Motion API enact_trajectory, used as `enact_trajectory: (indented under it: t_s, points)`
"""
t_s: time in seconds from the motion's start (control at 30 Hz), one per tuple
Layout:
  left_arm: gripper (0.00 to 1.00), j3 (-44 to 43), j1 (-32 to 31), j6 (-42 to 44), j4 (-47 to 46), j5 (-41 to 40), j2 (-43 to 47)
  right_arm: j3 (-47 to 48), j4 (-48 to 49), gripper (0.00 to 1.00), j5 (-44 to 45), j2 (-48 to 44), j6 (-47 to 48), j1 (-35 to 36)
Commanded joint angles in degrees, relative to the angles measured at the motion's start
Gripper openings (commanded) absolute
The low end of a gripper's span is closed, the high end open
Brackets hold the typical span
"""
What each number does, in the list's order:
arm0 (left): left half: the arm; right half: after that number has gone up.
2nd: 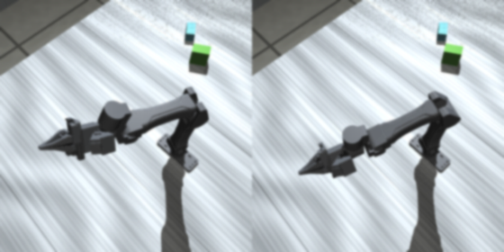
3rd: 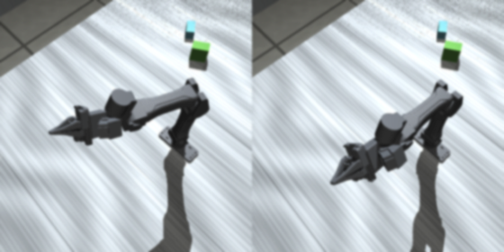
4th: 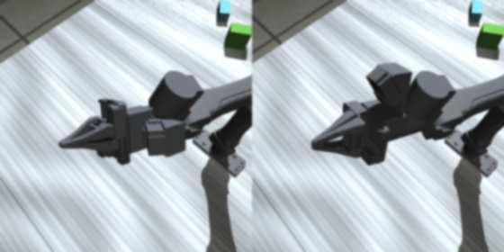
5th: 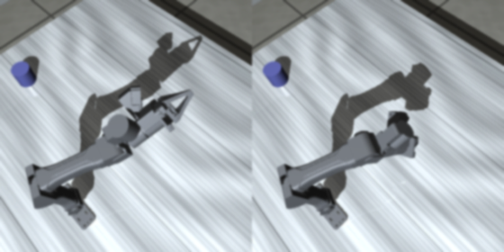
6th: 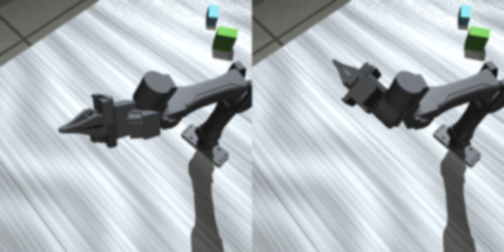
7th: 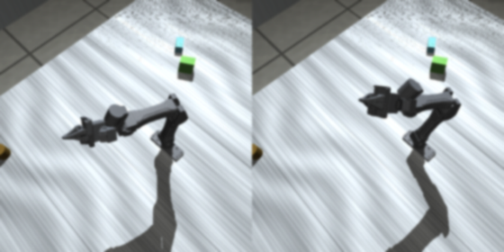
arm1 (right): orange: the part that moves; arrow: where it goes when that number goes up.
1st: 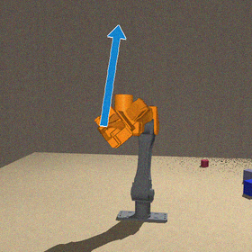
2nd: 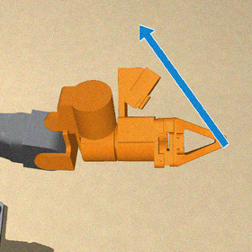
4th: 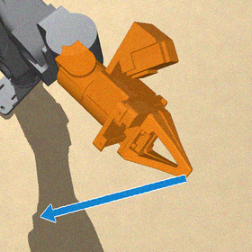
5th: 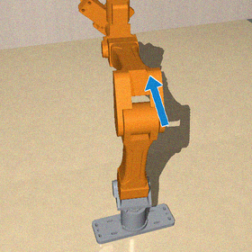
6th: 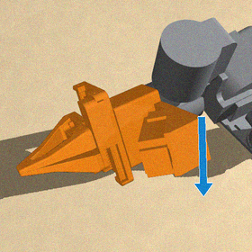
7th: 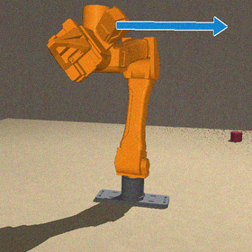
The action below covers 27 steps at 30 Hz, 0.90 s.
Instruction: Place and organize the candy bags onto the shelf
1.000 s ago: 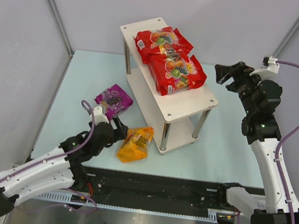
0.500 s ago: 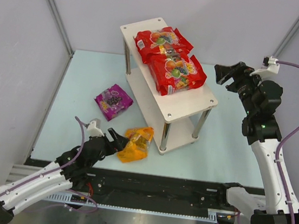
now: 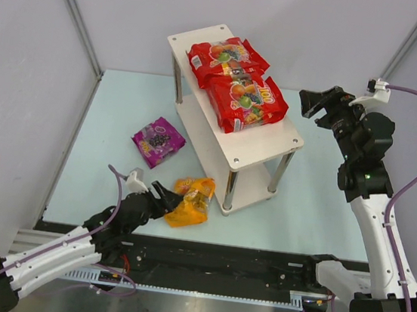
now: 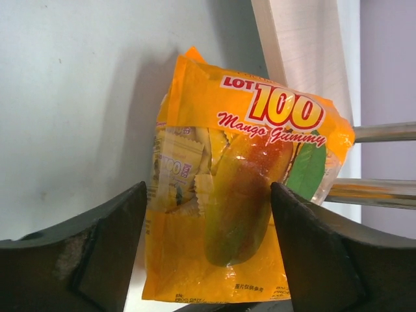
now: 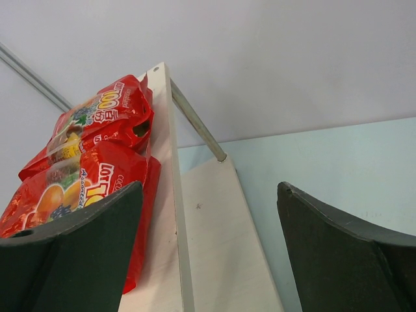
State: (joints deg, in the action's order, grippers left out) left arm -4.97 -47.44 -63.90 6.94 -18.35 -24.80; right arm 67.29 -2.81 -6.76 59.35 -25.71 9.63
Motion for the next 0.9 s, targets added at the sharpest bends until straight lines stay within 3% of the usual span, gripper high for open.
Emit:
enact_trajectory:
  t_s: [0.0,0.13,0.23,0.33,0.43,0.63,0.87]
  points:
    - [0.73,1.3,0.2,-1.1,-2.6,2.1,1.8,0.1,0.7,0.88,-0.1,-1.1,0.0,-0.2]
    - [0.54,0.5,0.2,-0.5,-0.3,1.5,3.4,0.1,0.8,0.88,0.0,-1.2,0.0,-0.1]
    - [0.27,-0.8,0.3,0.3,1.4,0.9,4.8,0.2,0.9,0.88,-0.3,-1.2,-0.2,-0.2]
    - [0.10,-3.6,0.3,1.6,3.5,0.6,4.8,0.2,1.0,0.88,-0.5,-1.0,-0.5,-0.1]
    - [0.00,-6.8,0.8,4.3,8.1,-0.5,3.4,0.1,1.0,0.88,-0.5,-0.9,-0.3,-0.2]
    - [0.00,-17.8,3.1,14.4,15.2,0.2,-2.3,0.2,0.9,0.88,-0.4,-0.9,-0.1,-0.2]
    - [0.00,-23.9,9.5,26.0,18.1,5.4,-10.3,0.1,0.4,0.89,-0.2,-1.0,0.4,-0.2]
